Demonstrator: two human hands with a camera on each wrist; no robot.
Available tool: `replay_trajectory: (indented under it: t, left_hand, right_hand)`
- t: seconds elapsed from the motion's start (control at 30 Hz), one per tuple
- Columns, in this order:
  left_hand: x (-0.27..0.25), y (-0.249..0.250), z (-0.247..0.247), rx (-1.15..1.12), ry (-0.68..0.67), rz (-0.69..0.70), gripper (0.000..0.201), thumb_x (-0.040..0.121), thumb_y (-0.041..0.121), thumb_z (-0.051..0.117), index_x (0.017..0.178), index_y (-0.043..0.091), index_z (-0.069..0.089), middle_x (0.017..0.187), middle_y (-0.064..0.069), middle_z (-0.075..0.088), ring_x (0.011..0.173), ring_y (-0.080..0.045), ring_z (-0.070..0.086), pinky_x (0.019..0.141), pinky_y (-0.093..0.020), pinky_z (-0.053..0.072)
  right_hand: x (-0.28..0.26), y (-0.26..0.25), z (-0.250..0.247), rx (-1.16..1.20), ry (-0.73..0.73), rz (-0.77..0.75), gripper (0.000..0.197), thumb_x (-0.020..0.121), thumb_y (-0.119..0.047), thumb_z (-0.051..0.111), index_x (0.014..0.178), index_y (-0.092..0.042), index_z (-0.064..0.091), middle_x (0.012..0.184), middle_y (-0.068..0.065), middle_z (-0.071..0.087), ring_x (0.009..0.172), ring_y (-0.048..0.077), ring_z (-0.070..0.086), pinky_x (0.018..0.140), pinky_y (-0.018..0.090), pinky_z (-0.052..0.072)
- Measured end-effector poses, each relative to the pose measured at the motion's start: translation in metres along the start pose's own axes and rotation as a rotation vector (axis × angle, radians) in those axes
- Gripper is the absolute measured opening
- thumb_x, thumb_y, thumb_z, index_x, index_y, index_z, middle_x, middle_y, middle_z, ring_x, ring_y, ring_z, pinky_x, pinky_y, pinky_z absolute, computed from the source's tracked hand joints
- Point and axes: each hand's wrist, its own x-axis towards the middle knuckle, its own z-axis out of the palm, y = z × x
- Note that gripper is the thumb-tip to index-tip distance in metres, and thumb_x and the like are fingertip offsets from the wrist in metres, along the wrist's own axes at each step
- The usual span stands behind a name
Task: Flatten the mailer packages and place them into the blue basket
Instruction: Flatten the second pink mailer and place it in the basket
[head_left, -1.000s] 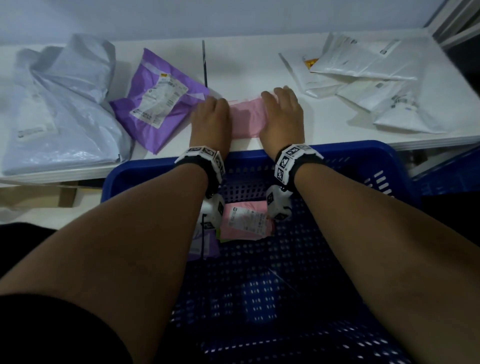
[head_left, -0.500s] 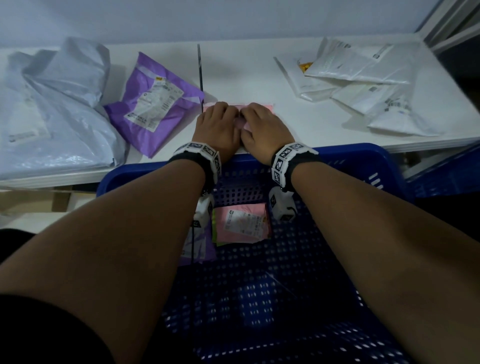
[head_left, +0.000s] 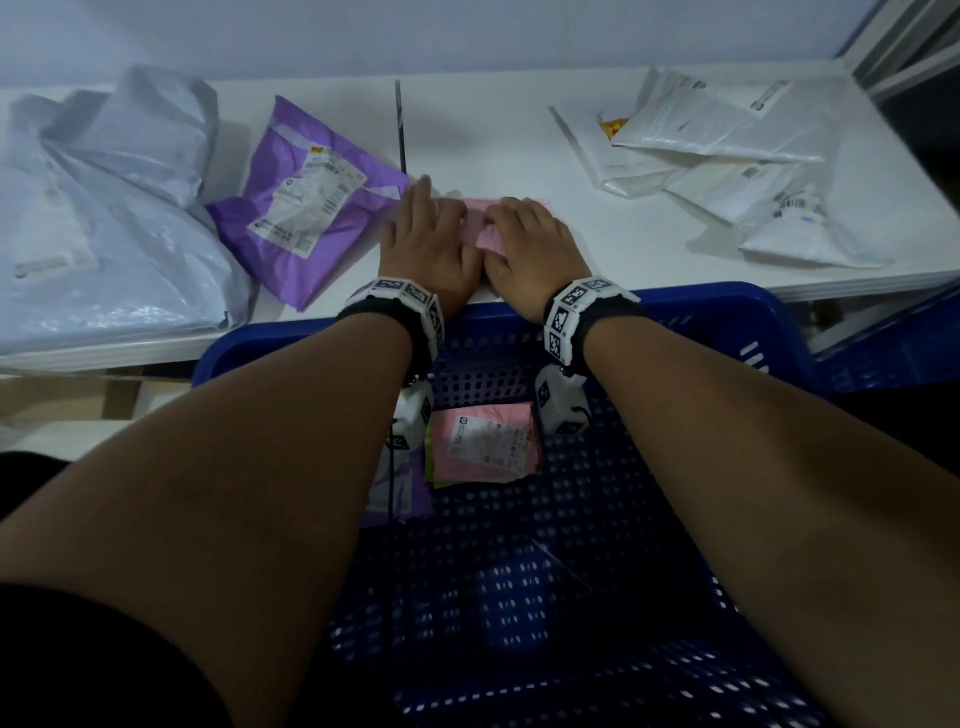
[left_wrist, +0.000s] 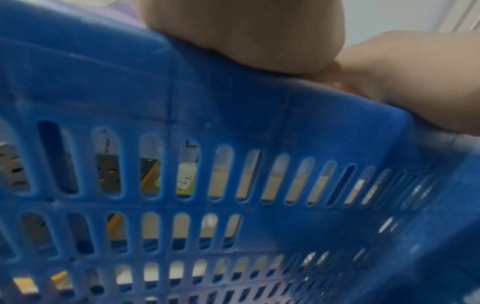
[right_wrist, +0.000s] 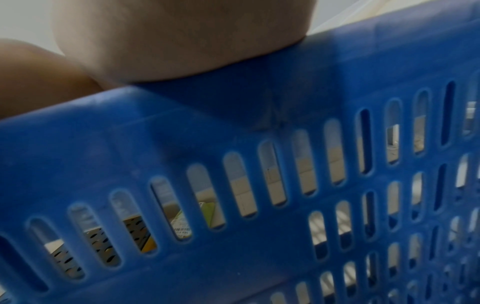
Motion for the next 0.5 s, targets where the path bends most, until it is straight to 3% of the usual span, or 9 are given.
replay_trajectory:
  t: [0.1, 0.17, 0.23, 0.3, 0.4, 0.5]
  left_hand:
    - [-0.0009, 0.0030, -0.0028, 0.096, -0.068, 0.048, 0.066, 0.092, 0.039, 0.022, 0.154, 0.017, 0.027, 0.165, -0.010, 0.016, 0.153, -0.026, 0.008, 0.120, -0.055, 0.007]
    - [0.0006, 0.0043, -0.0034, 0.106, -0.105, 0.052, 0.067, 0.094, 0.040, 0.020, 0.156, 0.014, 0.023, 0.164, -0.009, 0.021, 0.152, -0.024, 0.014, 0.121, -0.055, 0.004]
    - [0.0013, 0.0039, -0.0043, 0.107, -0.111, 0.052, 0.066, 0.093, 0.043, 0.022, 0.151, 0.011, 0.032, 0.155, -0.011, 0.036, 0.144, -0.026, 0.031, 0.119, -0.056, 0.014]
    - [-0.0005, 0.0044, -0.0070, 0.145, -0.068, 0.078, 0.063, 0.092, 0.045, 0.025, 0.141, 0.009, 0.042, 0.137, -0.012, 0.051, 0.125, -0.030, 0.046, 0.109, -0.052, 0.028]
    - [-0.0023, 0.0047, -0.0068, 0.143, -0.002, 0.154, 0.048, 0.096, 0.040, 0.030, 0.124, 0.010, 0.054, 0.117, -0.011, 0.058, 0.107, -0.030, 0.052, 0.097, -0.045, 0.036]
    - [-0.0003, 0.0023, -0.0032, 0.035, -0.010, 0.214, 0.040, 0.100, 0.034, 0.030, 0.124, 0.013, 0.054, 0.119, -0.008, 0.059, 0.109, -0.027, 0.055, 0.097, -0.042, 0.037]
  right_hand:
    - [0.0002, -0.0008, 0.0012, -0.006, -0.001, 0.008, 0.057, 0.081, -0.042, 0.031, 0.127, -0.016, 0.050, 0.134, 0.006, 0.053, 0.130, 0.032, 0.044, 0.111, 0.045, 0.036]
    - [-0.0009, -0.0014, -0.0004, -0.004, 0.030, 0.026, 0.058, 0.079, -0.042, 0.030, 0.125, -0.013, 0.051, 0.133, 0.009, 0.053, 0.131, 0.033, 0.043, 0.111, 0.045, 0.037]
    - [-0.0031, -0.0005, -0.0019, -0.023, 0.075, 0.028, 0.057, 0.084, -0.036, 0.037, 0.134, -0.011, 0.047, 0.146, 0.013, 0.042, 0.140, 0.031, 0.034, 0.113, 0.045, 0.034]
    - [-0.0050, 0.0008, -0.0012, -0.047, 0.064, -0.004, 0.059, 0.091, -0.032, 0.038, 0.148, -0.013, 0.037, 0.159, 0.014, 0.027, 0.149, 0.029, 0.021, 0.119, 0.046, 0.024]
    - [-0.0025, 0.0019, 0.0015, -0.055, 0.010, -0.015, 0.057, 0.099, -0.038, 0.025, 0.153, -0.020, 0.033, 0.164, 0.008, 0.021, 0.153, 0.023, 0.013, 0.123, 0.047, 0.014]
    - [0.0005, 0.0011, 0.0030, -0.038, -0.061, 0.004, 0.058, 0.103, -0.045, 0.017, 0.153, -0.021, 0.032, 0.165, 0.004, 0.020, 0.153, 0.018, 0.010, 0.124, 0.046, 0.007]
